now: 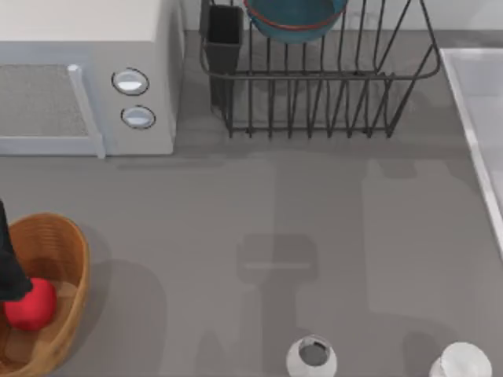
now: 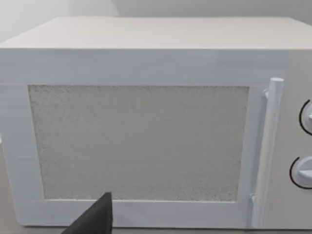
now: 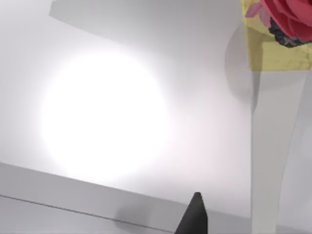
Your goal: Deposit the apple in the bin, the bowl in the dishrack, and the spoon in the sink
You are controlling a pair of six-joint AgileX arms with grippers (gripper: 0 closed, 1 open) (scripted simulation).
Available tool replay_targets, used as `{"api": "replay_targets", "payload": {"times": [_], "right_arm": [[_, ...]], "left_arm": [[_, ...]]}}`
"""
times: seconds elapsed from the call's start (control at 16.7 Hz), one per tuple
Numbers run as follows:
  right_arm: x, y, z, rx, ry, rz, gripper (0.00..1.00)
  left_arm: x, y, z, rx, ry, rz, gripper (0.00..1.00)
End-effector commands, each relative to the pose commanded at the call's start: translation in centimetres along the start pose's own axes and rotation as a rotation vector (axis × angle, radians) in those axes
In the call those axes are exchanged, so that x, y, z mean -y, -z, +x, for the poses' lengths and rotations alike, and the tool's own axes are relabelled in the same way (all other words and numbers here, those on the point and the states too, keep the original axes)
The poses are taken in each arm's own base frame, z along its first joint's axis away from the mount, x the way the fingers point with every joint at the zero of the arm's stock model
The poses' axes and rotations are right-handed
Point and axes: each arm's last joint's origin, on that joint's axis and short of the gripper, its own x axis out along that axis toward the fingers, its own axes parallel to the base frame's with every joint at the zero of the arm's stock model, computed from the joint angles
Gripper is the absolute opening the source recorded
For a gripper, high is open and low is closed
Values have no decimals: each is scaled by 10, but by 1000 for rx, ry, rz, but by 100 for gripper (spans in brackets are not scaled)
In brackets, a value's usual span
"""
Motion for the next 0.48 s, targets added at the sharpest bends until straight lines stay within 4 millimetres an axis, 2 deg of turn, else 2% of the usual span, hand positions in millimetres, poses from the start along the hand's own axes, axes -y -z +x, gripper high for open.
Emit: {"api": "replay_targets", "payload": {"times": [0.12,0.36,0.48], "right_arm": [[2,-1,6,-1,7,-4,0],[0,-2,38,12,-27,-1,0],[0,-3,44,5,-13,-2,0]], "left_arm": [[0,0,0,0,0,0,100],[0,0,0,0,0,0,100],[0,0,0,0,0,0,100]]}}
